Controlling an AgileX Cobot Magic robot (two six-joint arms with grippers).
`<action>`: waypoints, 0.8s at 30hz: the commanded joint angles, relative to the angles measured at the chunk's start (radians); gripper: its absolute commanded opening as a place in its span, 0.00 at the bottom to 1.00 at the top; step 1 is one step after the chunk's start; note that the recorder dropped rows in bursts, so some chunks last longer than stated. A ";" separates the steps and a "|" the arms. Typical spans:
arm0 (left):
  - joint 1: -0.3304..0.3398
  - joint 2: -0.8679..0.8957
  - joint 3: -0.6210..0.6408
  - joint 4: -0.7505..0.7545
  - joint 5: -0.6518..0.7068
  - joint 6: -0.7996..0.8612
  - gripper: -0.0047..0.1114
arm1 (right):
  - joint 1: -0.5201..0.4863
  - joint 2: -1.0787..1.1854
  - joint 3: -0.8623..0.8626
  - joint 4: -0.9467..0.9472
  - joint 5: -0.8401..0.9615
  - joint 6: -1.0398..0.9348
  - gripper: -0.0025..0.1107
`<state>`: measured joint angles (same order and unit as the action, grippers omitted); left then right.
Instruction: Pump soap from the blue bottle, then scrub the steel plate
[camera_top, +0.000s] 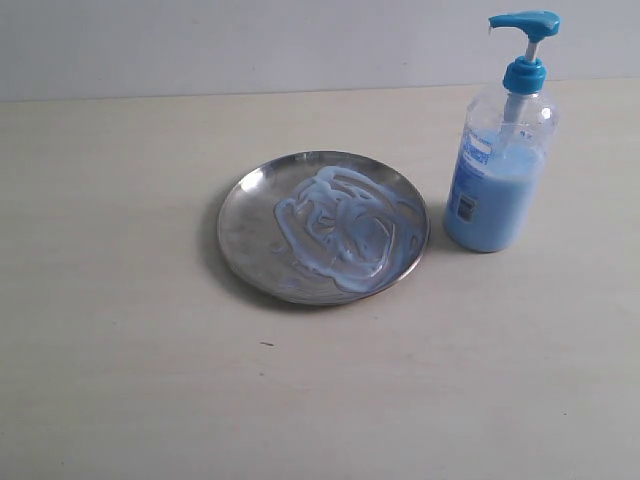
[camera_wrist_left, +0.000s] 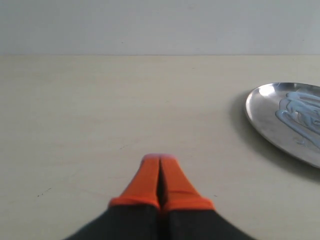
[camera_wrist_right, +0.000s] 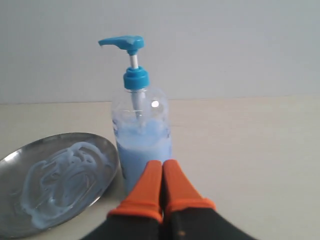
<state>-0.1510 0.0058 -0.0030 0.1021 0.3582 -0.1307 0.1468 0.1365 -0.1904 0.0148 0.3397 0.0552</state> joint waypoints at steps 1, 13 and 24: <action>0.002 -0.006 0.003 -0.012 -0.005 -0.001 0.04 | -0.061 -0.052 0.037 -0.084 -0.018 0.108 0.02; 0.002 -0.006 0.003 -0.010 -0.005 -0.001 0.04 | -0.065 -0.092 0.047 -0.094 0.018 0.075 0.02; 0.002 -0.006 0.003 -0.010 -0.005 -0.001 0.04 | -0.065 -0.137 0.182 -0.096 -0.025 0.077 0.02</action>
<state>-0.1510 0.0058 -0.0030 0.1021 0.3582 -0.1307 0.0864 0.0061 -0.0348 -0.0731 0.3437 0.1395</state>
